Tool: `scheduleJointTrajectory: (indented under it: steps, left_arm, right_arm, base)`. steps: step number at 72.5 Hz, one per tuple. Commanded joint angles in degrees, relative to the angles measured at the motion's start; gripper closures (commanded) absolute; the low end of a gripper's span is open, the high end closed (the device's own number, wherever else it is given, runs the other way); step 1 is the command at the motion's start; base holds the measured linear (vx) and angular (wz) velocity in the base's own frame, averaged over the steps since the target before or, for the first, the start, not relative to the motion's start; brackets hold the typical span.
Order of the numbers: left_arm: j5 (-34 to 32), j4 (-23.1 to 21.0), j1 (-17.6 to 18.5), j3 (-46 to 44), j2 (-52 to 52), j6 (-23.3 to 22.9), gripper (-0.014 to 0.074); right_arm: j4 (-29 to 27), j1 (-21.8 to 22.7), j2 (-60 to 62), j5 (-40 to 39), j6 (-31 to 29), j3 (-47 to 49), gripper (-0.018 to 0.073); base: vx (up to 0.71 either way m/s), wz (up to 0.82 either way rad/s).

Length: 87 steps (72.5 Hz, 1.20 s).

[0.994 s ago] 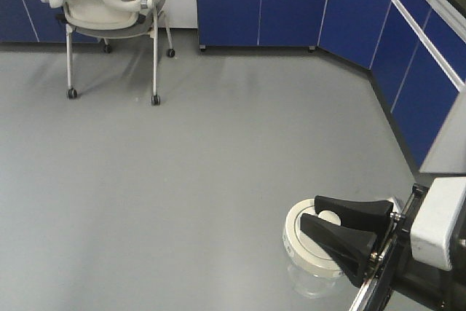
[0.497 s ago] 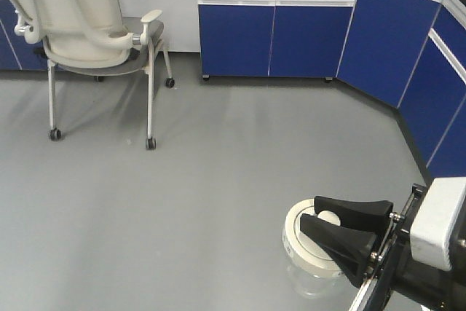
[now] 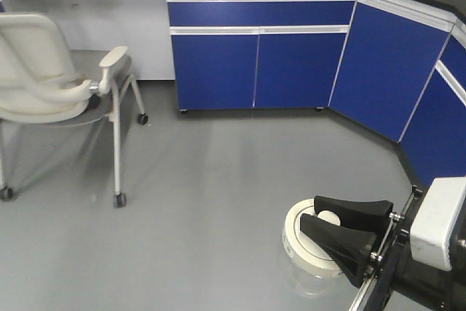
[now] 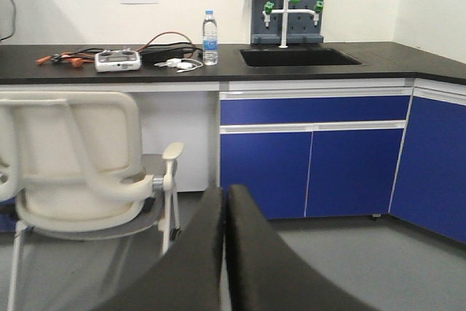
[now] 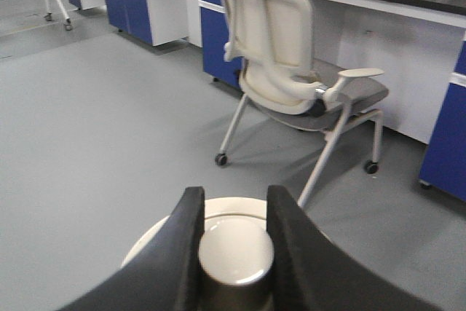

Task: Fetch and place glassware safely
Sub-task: 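Hold the jar in the right gripper while the base drives across the lab, then hold the jar while the base turns to face the bench with the socket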

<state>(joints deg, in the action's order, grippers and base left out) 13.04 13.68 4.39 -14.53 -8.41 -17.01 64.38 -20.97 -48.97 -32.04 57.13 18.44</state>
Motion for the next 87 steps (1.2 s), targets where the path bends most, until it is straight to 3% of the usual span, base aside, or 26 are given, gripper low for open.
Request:
scheduleJointTrajectory:
  steps: [1,25,87]
  left_arm:
    - [-4.18,-0.21,0.48,-1.33,-0.76,-0.12,0.0603]
    - [-4.18,-0.21,0.48,-1.33,-0.76,-0.12,0.0603]
    - [-4.18,-0.21,0.48,-1.33,-0.76,-0.12,0.0603]
  right_arm:
    - [-2.20,0.11,0.50,-3.37,-0.25,1.71,0.0560]
    - [-2.20,0.11,0.50,-3.13,-0.25,1.71,0.0560]
    - [-2.20,0.11,0.50,-3.13,-0.25,1.71,0.0560]
  base:
    - [0.49,-0.19]
    - [0.41,-0.46]
    - [0.22,-0.92]
